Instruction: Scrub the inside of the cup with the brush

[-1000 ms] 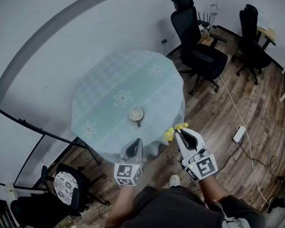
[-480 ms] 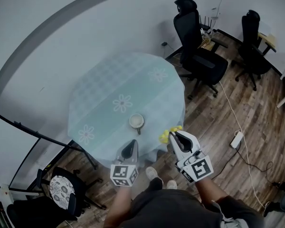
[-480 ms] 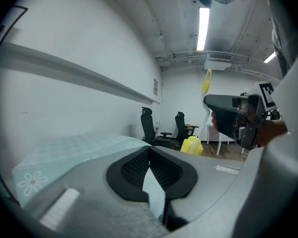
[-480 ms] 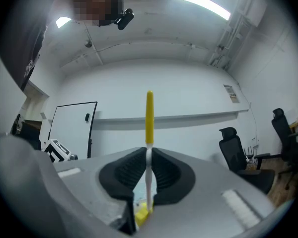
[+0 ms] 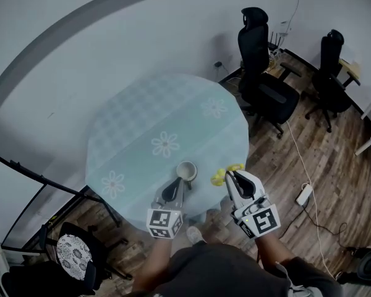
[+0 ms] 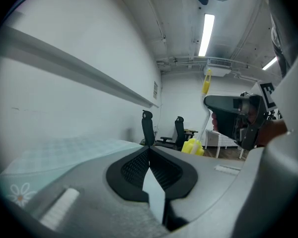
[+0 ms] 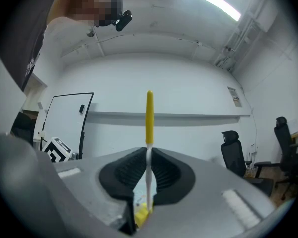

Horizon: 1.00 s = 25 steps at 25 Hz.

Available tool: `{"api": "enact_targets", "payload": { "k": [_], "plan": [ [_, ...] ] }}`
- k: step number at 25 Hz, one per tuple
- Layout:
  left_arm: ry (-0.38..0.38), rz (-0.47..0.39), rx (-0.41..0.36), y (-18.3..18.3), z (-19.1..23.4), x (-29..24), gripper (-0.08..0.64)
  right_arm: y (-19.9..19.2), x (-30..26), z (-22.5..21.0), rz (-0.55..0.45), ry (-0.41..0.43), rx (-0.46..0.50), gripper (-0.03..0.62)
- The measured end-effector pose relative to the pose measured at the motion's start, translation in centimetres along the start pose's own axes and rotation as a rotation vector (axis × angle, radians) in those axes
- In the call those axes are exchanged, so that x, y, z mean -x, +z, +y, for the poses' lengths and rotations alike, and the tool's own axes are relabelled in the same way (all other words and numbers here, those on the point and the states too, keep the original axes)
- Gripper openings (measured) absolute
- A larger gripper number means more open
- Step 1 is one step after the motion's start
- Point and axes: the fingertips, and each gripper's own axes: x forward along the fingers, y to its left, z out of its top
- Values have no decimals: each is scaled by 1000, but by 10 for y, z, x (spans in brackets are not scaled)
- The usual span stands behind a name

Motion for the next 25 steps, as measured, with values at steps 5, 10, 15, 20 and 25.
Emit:
{"api": "enact_targets", "payload": {
  "k": [5,10,15,20,25],
  "plan": [
    [-42,5,8,-3,25,-12,6,-3,-42,10,3,3,21,35],
    [-72,15,10,-7,40,-19,5,-4,-70,21,5,9,34,35],
    [-89,19,11,-8,50,-23,5,-6,-92,32,8,27,38,35],
    [-70,33,25,-14,52,-39,6,-16,-106,26,22,70,32,35],
    [-1,43,43,-19,61,-57,6,-31,-126,8,42,127,7,35]
  ]
}}
